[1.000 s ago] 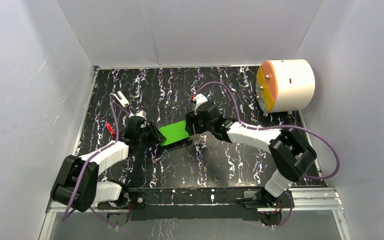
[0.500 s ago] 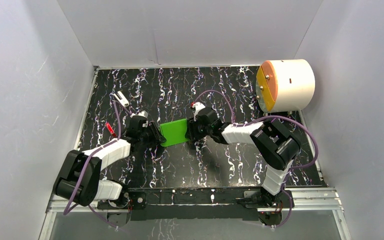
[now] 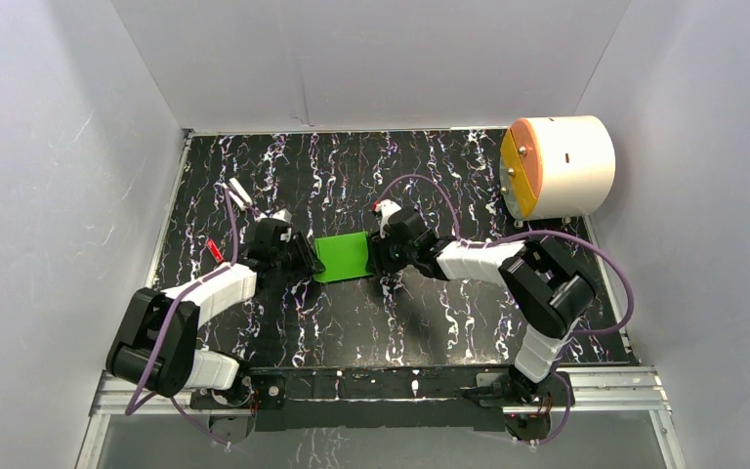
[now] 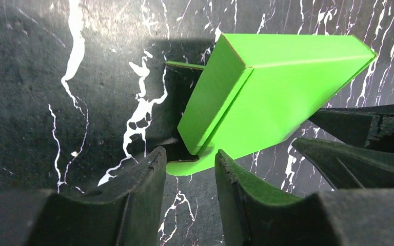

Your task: Fold the paper box

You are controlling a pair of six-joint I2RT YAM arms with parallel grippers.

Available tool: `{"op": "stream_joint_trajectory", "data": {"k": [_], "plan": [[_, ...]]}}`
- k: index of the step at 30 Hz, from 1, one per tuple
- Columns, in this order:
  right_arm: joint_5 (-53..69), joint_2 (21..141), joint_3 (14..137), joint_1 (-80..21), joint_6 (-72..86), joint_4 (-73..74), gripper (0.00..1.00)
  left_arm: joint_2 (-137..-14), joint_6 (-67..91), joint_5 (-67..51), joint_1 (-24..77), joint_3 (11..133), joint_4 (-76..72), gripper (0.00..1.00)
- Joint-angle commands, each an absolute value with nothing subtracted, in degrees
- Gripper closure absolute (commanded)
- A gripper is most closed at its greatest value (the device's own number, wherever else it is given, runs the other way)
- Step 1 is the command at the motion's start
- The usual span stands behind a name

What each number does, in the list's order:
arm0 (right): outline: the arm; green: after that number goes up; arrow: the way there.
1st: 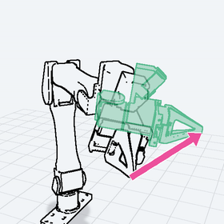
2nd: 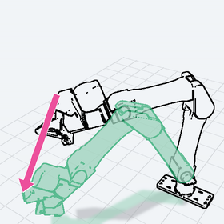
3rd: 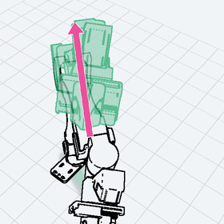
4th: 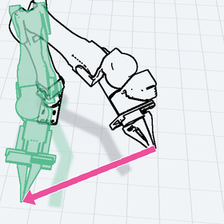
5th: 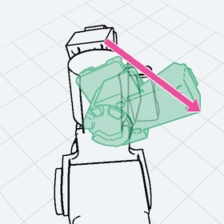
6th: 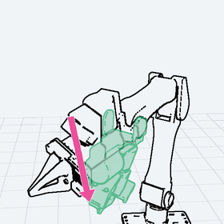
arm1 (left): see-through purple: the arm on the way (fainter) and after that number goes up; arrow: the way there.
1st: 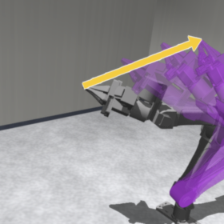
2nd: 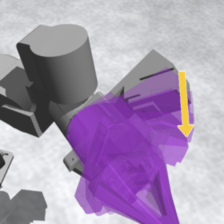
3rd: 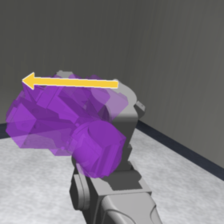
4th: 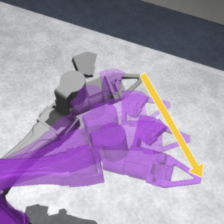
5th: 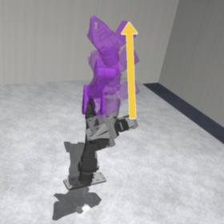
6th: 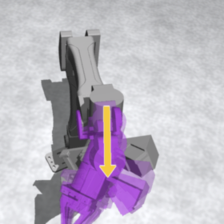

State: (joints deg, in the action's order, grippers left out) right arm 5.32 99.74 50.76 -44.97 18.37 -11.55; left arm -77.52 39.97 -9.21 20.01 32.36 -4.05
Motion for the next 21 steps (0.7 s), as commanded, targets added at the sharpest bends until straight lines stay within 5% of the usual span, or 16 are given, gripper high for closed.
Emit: {"op": "stream_joint_trajectory", "data": {"k": [1,21], "plan": [[4.2,96.1,56.8,-44.3,13.1,-7.5,0.44,-76.5,38.2,-7.0,20.3,36.2,-1.7,0.61],[5.3,107.8,71.2,-41.5,9.4,-3.2,0.42,-87.5,33.8,-8.4,17.8,49.0,3.4,0.54]]}}
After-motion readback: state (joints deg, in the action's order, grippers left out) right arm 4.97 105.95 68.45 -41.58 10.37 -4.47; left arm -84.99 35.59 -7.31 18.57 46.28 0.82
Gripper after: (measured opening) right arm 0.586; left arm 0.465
